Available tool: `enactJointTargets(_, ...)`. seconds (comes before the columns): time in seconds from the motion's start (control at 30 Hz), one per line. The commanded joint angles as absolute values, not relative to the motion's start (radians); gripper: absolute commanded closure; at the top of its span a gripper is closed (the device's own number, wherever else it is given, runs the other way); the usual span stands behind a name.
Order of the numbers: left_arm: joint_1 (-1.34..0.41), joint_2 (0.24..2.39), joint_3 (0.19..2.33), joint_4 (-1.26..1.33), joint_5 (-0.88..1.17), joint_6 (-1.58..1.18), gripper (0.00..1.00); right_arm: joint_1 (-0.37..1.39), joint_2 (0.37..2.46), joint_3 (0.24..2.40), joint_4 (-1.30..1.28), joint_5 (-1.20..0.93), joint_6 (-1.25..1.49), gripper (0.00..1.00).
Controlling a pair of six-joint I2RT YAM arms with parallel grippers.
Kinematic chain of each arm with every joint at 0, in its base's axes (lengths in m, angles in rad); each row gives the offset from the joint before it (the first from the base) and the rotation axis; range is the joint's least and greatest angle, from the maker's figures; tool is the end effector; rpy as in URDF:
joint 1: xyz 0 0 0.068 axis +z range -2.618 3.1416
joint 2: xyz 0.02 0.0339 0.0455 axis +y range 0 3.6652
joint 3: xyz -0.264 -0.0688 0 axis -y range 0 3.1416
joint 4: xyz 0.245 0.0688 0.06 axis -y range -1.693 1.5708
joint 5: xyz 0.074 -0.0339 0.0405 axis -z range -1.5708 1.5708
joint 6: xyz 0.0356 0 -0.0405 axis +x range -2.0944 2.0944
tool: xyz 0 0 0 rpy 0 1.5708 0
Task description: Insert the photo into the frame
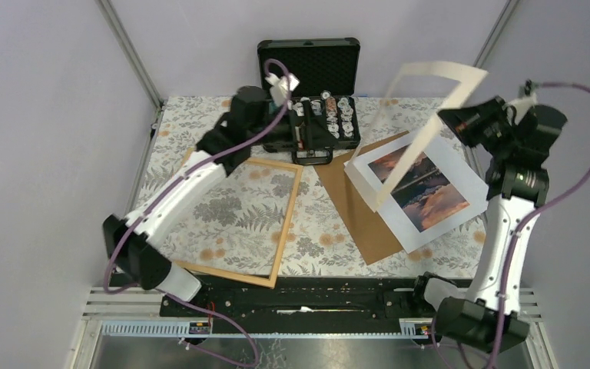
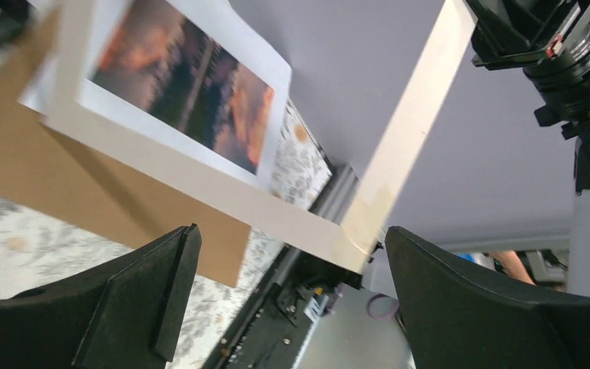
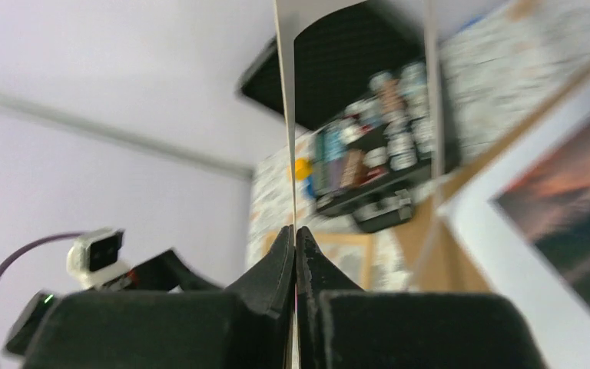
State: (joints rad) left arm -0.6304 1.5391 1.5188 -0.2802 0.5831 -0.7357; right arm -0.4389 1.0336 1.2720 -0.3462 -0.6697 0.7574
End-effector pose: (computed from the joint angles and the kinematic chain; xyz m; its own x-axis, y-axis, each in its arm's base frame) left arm 0.2767 -0.2262 0.4017 -0.7926 -0.1151 -0.5988 0.5193 0.3872 -0.7619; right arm 0.1996 -0.0693 0.4455 -0.2257 0.7010 -0.6765 -0.0969 0.6748 0.7316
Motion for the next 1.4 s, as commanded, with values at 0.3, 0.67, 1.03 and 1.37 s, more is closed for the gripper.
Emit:
enactJointTargets(0.3,-0.540,1.020,1.750,-0.548,0.054,-0.408,0.01,0.453,1.528,2.023,-0.290,-0.586,0.943,1.00)
enactJointTargets(0.67,-0.540,0.850,1.754,-0.570,-0.197,-0.392,0.01,0.668,1.667,1.616,0.324,-0.434,1.290,1.00)
enactJointTargets(1.03,-0.540,0.922,1.652,-0.546,-0.121,-0.419,0.01,0.640,1.819,1.046,0.602,-0.398,1.321,1.00)
enactJointTargets(1.37,-0.540,0.941,1.596,-0.511,-0.108,-0.416,0.01,0.646,1.893,0.980,0.651,-0.351,1.277,1.00)
